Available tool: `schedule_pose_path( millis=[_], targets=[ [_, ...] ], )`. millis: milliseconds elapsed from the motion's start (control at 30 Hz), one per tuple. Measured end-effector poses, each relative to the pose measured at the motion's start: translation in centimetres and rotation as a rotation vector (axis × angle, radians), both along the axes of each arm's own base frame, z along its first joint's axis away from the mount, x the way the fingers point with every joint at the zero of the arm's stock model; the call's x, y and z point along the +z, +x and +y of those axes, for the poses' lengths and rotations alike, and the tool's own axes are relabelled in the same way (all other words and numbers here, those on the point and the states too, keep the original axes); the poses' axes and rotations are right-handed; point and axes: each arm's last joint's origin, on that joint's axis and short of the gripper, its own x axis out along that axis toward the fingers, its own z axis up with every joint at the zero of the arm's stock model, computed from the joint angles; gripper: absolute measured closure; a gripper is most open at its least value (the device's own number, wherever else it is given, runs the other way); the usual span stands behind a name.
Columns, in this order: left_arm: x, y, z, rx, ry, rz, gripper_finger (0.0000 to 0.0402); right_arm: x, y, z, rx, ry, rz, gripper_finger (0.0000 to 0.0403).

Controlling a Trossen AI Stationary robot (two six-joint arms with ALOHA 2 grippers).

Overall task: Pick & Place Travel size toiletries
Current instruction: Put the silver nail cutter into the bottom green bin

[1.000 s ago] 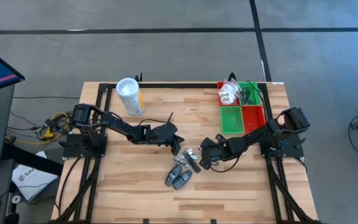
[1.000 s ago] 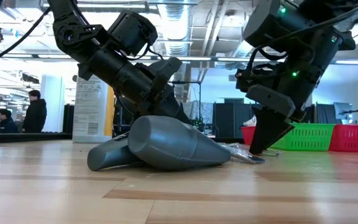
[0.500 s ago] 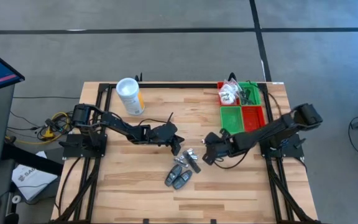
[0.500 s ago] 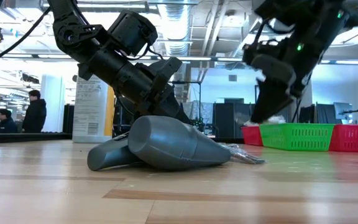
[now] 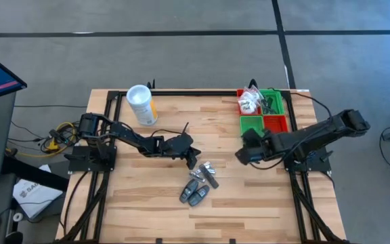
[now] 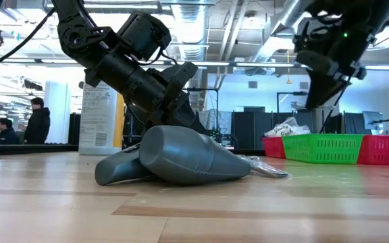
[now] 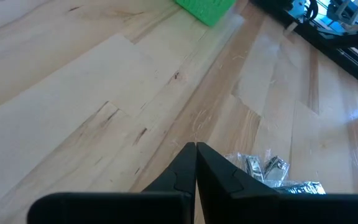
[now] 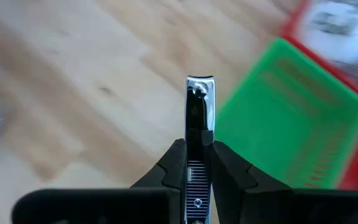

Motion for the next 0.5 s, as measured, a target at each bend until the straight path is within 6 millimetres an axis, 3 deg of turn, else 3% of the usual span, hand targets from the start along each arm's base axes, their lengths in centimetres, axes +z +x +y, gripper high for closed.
schedule_pose_path(
  millis=[500],
  targets=[
    [0.0,0.0,0.0,0.000,0.000,0.000,0.0398,-1.7,0.1,-3.6,-0.160,-0.050,0.162,0.0366]
  ],
)
